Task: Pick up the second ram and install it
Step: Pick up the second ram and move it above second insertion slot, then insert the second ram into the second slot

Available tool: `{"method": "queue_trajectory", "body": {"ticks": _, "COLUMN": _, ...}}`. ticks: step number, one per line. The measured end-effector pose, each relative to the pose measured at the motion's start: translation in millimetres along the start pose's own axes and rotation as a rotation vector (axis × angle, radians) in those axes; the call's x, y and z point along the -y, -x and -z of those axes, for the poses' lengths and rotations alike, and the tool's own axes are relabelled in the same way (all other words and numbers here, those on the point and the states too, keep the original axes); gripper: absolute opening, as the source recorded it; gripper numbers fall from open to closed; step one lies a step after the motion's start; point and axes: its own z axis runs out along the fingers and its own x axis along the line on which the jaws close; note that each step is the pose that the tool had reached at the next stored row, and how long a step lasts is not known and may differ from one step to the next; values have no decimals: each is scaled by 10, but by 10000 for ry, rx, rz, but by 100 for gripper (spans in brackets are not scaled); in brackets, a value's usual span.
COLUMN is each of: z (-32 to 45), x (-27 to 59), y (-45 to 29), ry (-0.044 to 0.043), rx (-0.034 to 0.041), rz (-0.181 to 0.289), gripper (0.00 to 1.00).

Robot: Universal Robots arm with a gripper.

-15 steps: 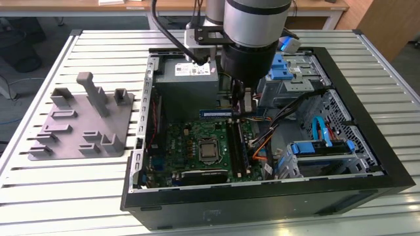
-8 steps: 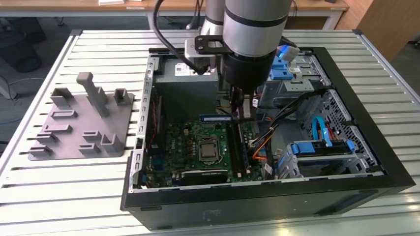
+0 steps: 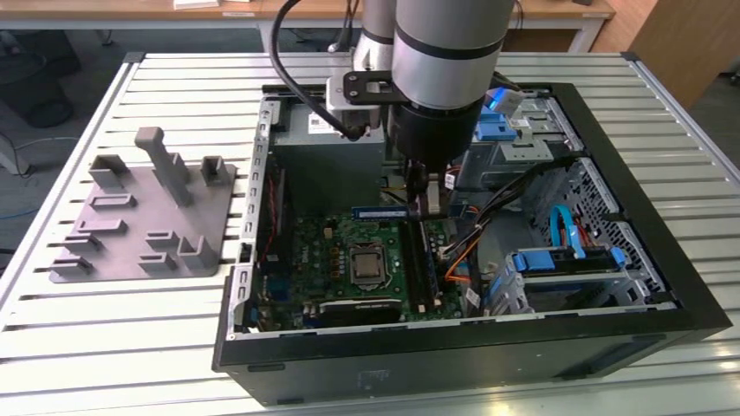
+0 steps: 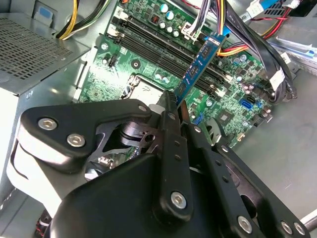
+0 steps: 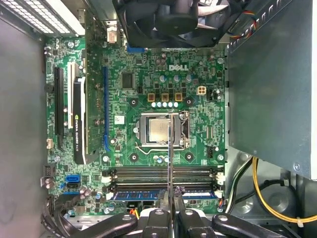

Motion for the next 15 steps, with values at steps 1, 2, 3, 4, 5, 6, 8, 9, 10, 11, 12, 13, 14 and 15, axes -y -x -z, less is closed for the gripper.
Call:
{"method": "queue_trajectory", "body": {"ticks": 1, "z": 0, "x": 0, "y": 0, "ry": 0, "rx": 0, "rz": 0, "gripper": 14}}
{"method": "queue_trajectory", "body": {"ticks": 2, "z": -1, "x": 0, "y": 0, "ry": 0, "rx": 0, "rz": 0, "gripper": 14}}
{"method": "queue_trajectory", "body": {"ticks": 3, "z": -1, "x": 0, "y": 0, "ry": 0, "rx": 0, "rz": 0, "gripper": 14}}
{"method": "queue_trajectory", "body": {"ticks": 4, "z": -2, "x": 0, "y": 0, "ry": -1, "rx": 1, "rz": 0, "gripper": 14}}
{"method": "queue_trajectory", "body": {"ticks": 5, "z": -2, "x": 0, "y": 0, "ry": 0, "rx": 0, "rz": 0, "gripper": 14}}
{"method": "queue_trajectory", "body": {"ticks": 6, "z": -2, "x": 0, "y": 0, "ry": 0, "rx": 0, "rz": 0, "gripper": 14}}
{"method": "queue_trajectory", "body": {"ticks": 8, "z": -3, "x": 0, "y": 0, "ry": 0, "rx": 1, "rz": 0, "gripper": 14}}
{"method": "queue_trajectory", "body": {"ticks": 9, "z": -3, "x": 0, "y": 0, "ry": 0, "rx": 0, "rz": 0, "gripper": 14}}
{"method": "queue_trajectory", "body": {"ticks": 10, "z": -3, "x": 0, "y": 0, "ry": 0, "rx": 0, "rz": 2, "gripper": 14}}
{"method": "queue_trajectory", "body": {"ticks": 11, "z": -3, "x": 0, "y": 0, "ry": 0, "rx": 1, "rz": 17, "gripper": 14}}
{"method": "queue_trajectory", "body": {"ticks": 12, "z": -3, "x": 0, "y": 0, "ry": 0, "rx": 0, "rz": 45, "gripper": 14}}
{"method": "queue_trajectory", "body": {"ticks": 13, "z": -4, "x": 0, "y": 0, "ry": 1, "rx": 2, "rz": 100, "gripper": 14}}
{"method": "queue_trajectory", "body": {"ticks": 14, "z": -3, "x": 0, "y": 0, "ry": 1, "rx": 3, "rz": 183, "gripper": 14}}
{"method": "queue_trajectory", "body": {"ticks": 15, "z": -4, "x": 0, "y": 0, "ry": 3, "rx": 5, "rz": 277, "gripper": 14}}
